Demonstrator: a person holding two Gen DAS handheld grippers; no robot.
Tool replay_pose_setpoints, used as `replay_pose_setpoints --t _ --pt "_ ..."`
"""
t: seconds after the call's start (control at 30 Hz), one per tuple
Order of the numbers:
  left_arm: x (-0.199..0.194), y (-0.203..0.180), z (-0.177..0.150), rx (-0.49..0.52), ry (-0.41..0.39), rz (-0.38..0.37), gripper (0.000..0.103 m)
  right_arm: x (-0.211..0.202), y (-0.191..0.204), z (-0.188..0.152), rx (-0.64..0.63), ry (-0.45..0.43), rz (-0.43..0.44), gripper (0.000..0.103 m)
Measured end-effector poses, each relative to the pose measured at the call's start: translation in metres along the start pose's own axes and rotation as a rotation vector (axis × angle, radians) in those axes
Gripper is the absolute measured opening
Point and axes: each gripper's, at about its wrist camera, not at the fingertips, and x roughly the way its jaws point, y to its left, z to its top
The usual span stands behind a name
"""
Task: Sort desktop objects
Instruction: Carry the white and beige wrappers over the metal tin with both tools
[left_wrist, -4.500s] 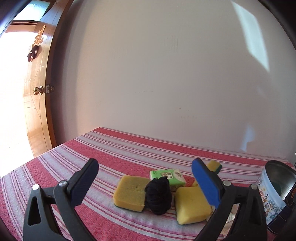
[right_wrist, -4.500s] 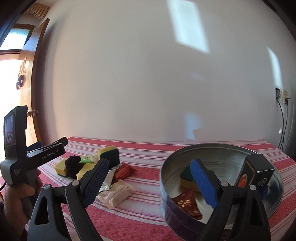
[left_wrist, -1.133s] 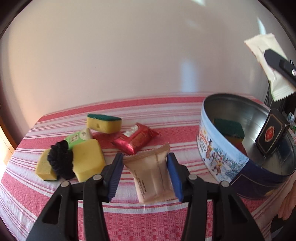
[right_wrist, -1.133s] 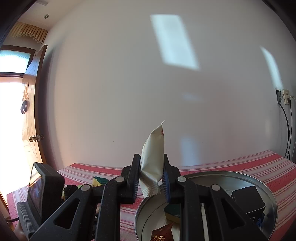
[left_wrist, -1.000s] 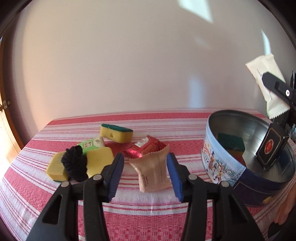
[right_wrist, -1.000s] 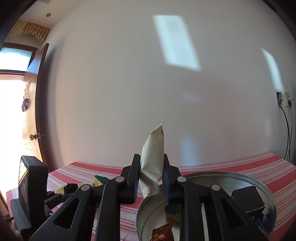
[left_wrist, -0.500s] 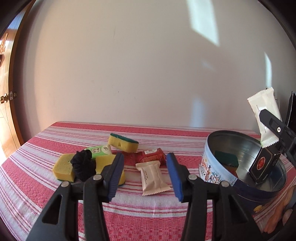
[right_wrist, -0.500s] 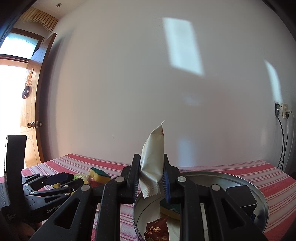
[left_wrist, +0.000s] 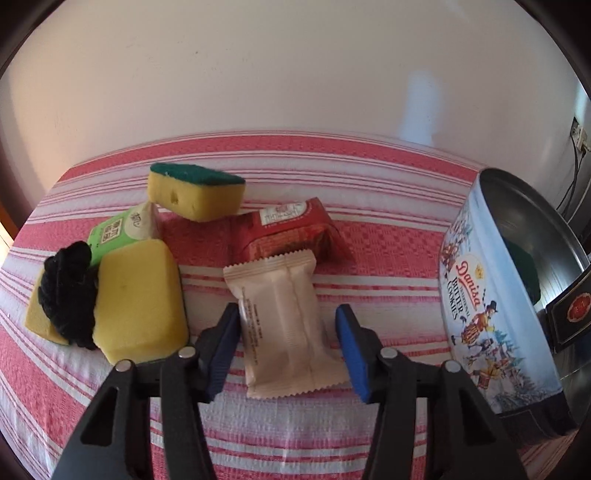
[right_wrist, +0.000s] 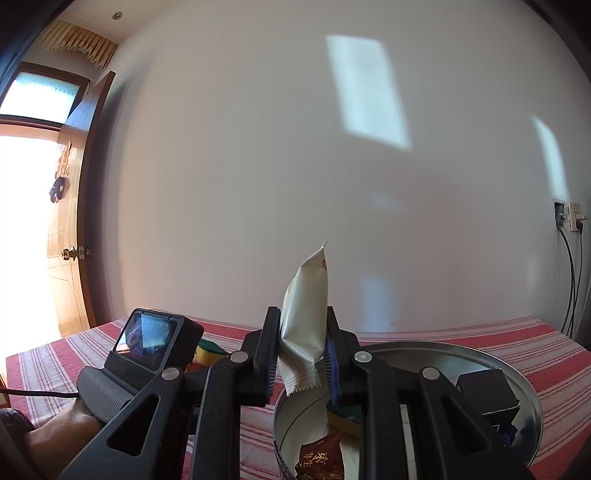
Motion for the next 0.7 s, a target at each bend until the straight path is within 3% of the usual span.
replay_pose_setpoints --t 0.03,0.13,0.37,0.53,0.7 --pt "-0.001 -0.001 -0.001 0.016 -0.005 -0.024 0.035 -0.001 -0.001 0.0 0.002 -0.004 -0.001 0.024" --pt "-0.011 -0.002 -0.004 0.014 -0.034 -0.073 0.035 -0.001 -0.003 -0.001 0.01 -0.007 -0.007 0.024" --pt "-0.07 0.015 -0.023 -0.07 -0.316 -0.097 0.035 -0.002 -0.008 -0.001 0.034 -0.008 -0.021 0.024" --pt "-0.104 0.006 -0.041 -0.084 -0.48 -0.041 0.035 -0.004 -0.008 -0.001 0.02 -0.013 -0.031 0.024" --pt "-0.121 -0.011 -0.05 0.009 -0.568 0.032 0.035 -0.006 -0.01 -0.003 0.009 -0.011 -0.049 0.024"
